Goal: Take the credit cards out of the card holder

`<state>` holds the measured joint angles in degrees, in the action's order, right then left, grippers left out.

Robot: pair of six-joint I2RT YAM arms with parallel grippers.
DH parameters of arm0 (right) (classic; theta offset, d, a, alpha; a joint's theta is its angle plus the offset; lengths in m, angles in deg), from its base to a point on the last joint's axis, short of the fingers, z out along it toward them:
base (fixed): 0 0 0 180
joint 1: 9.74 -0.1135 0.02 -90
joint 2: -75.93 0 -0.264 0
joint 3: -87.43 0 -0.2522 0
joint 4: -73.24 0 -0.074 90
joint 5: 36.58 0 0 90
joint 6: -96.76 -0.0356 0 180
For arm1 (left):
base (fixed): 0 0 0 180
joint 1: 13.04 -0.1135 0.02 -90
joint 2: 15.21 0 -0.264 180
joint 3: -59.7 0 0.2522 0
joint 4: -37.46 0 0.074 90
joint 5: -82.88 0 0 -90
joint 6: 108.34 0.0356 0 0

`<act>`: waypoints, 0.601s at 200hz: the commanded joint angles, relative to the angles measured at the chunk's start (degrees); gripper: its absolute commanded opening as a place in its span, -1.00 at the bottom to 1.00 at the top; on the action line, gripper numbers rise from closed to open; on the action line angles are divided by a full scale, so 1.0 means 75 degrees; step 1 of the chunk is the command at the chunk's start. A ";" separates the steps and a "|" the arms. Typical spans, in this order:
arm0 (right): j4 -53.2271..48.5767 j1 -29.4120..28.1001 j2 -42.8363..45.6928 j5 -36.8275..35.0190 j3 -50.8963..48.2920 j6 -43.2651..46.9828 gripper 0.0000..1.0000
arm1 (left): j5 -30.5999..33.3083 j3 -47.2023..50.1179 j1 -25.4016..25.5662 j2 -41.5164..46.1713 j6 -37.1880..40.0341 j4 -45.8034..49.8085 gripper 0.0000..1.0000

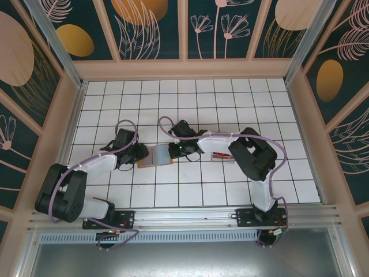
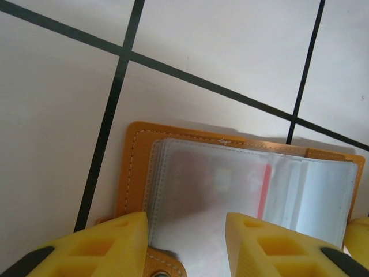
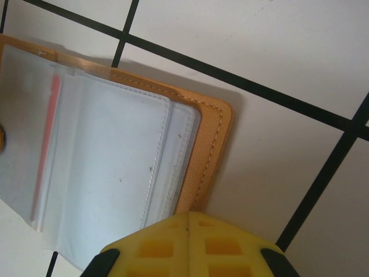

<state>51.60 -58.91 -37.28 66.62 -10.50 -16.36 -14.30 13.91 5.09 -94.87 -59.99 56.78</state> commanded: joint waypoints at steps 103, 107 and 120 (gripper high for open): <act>-0.0352 -0.0172 -0.0355 0.0128 0.0113 -0.0103 -1.00 | -0.1708 -0.0136 0.0020 -0.0190 0.0473 -0.0621 -0.19; -0.0355 -0.0171 -0.0351 0.0126 0.0108 -0.0100 -1.00 | -0.1750 -0.0135 0.0022 -0.0214 0.0479 -0.0633 -0.19; -0.0356 -0.0180 -0.0363 0.0128 0.0134 -0.0094 -1.00 | -0.1870 -0.0125 0.0026 -0.0270 0.0449 -0.0702 -0.19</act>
<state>51.58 -59.15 -37.50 66.66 -10.19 -16.36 -24.82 13.29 5.02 -96.29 -57.52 53.50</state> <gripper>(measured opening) 0.050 0.403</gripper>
